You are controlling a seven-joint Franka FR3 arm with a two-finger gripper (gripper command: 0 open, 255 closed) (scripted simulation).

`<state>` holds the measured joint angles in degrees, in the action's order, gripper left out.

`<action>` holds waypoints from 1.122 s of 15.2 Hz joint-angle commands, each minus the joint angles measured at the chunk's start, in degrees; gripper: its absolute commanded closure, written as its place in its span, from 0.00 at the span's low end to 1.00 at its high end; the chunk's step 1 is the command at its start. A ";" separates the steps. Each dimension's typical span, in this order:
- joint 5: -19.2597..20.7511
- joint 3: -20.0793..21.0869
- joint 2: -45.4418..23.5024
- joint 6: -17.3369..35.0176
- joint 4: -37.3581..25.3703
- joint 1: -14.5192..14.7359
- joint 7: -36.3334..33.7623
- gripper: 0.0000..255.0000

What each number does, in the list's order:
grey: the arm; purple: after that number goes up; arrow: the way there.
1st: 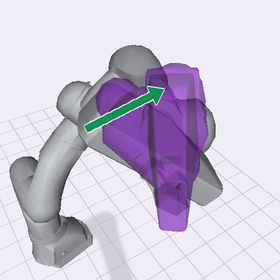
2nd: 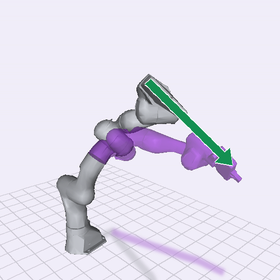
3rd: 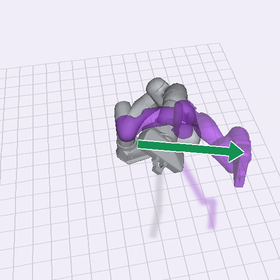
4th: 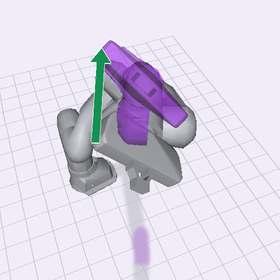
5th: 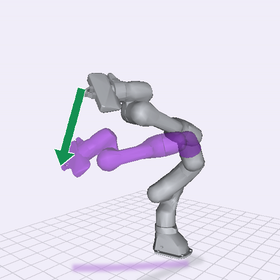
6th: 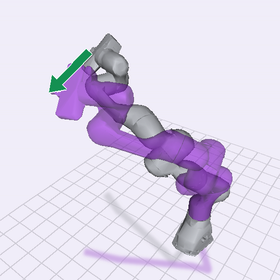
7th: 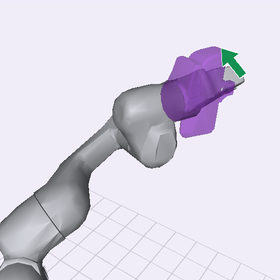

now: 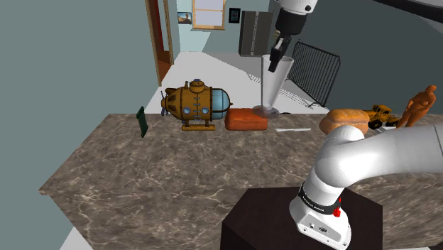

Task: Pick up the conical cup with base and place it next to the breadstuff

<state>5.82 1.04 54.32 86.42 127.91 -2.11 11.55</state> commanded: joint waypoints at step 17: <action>13.54 -18.24 9.48 -7.99 -2.07 -2.82 18.67 1.00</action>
<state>18.38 -16.10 63.17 78.87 125.99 -4.72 28.96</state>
